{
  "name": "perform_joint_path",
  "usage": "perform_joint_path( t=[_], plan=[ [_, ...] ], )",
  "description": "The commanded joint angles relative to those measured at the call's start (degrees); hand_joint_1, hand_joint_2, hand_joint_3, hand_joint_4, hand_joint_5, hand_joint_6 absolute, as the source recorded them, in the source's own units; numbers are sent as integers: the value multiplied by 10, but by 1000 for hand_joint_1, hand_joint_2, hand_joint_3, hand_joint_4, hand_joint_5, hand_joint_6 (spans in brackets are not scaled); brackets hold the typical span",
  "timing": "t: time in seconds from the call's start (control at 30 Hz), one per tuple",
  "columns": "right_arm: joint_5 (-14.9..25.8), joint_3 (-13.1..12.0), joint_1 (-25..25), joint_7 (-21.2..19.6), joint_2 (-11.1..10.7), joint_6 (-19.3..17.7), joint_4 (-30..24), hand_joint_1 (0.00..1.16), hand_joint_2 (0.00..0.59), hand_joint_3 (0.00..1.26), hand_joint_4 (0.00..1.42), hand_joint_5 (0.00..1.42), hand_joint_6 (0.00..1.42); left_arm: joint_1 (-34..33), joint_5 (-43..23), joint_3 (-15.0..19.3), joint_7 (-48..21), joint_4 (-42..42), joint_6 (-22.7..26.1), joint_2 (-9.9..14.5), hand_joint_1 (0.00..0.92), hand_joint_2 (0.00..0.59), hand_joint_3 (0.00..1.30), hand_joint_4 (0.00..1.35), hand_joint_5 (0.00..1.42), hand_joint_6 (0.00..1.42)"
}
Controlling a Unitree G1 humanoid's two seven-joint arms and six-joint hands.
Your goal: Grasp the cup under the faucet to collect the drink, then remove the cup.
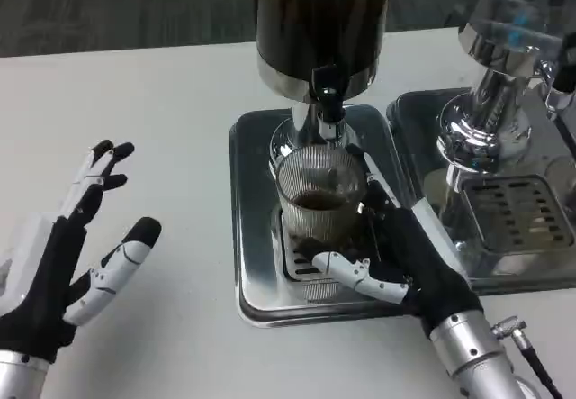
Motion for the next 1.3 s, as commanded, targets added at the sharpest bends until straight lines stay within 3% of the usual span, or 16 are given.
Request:
perform_joint_path(
  t=[0.03,0.53,1.03,1.3],
  plan=[
    [-5,-3,-10,-15,6,14,8,651,175,0,0,0,33,-6,-6,-11,4,17,-12,11,0,213,127,0,190,154],
    [16,-15,-37,-30,44,22,57,671,171,0,0,0,71,-8,-14,-20,-2,26,-17,24,0,215,142,8,200,153],
    [14,-2,-55,-18,43,28,71,738,157,0,0,6,175,8,-13,-16,12,11,-11,15,0,233,155,80,202,153],
    [28,-7,-65,-9,43,36,86,777,156,0,68,98,243,9,-12,-17,19,5,-7,9,0,230,156,98,202,153]
  ],
)
